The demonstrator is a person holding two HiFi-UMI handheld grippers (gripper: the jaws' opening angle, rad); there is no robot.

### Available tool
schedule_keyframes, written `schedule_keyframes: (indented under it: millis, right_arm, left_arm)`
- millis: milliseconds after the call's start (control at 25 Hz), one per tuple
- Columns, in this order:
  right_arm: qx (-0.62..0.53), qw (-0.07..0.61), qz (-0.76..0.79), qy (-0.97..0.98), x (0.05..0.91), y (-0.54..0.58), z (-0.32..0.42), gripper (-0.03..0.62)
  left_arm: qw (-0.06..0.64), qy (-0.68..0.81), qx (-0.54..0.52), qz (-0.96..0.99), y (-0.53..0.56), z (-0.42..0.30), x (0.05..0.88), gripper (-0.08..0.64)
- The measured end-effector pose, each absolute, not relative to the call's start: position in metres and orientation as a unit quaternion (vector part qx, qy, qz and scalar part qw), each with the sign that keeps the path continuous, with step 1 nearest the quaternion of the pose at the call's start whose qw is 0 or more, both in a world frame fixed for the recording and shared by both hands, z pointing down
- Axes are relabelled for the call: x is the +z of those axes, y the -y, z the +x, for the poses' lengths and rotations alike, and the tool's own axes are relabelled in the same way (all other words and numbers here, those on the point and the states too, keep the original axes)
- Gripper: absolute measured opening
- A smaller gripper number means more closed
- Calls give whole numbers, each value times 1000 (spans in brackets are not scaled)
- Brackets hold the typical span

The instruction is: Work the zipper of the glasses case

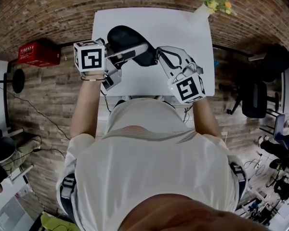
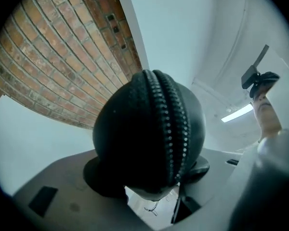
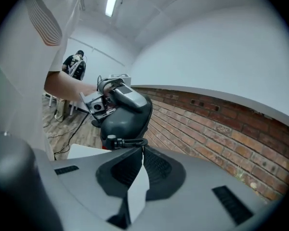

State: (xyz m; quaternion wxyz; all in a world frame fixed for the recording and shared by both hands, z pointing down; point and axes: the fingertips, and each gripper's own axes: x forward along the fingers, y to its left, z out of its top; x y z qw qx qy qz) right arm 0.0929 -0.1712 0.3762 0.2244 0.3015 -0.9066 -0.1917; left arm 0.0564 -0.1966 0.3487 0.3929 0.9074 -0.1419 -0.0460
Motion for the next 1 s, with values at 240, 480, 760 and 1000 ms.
schedule_keyframes:
  millis: [240, 480, 760, 1000]
  right_arm:
    - [-235, 229, 259, 908, 381, 155, 82, 60]
    - [-269, 228, 249, 902, 371, 156, 76, 57]
    - [-342, 272, 210, 875, 373, 155, 73, 61]
    - [-379, 324, 160, 852, 396, 148, 64, 67]
  left_arm:
    - [374, 52, 79, 922, 161, 72, 369, 270]
    - [336, -3, 225, 915, 123, 87, 405, 270]
    - [278, 12, 360, 890, 109, 87, 447, 270]
    - [240, 23, 480, 843, 104, 79, 498, 272]
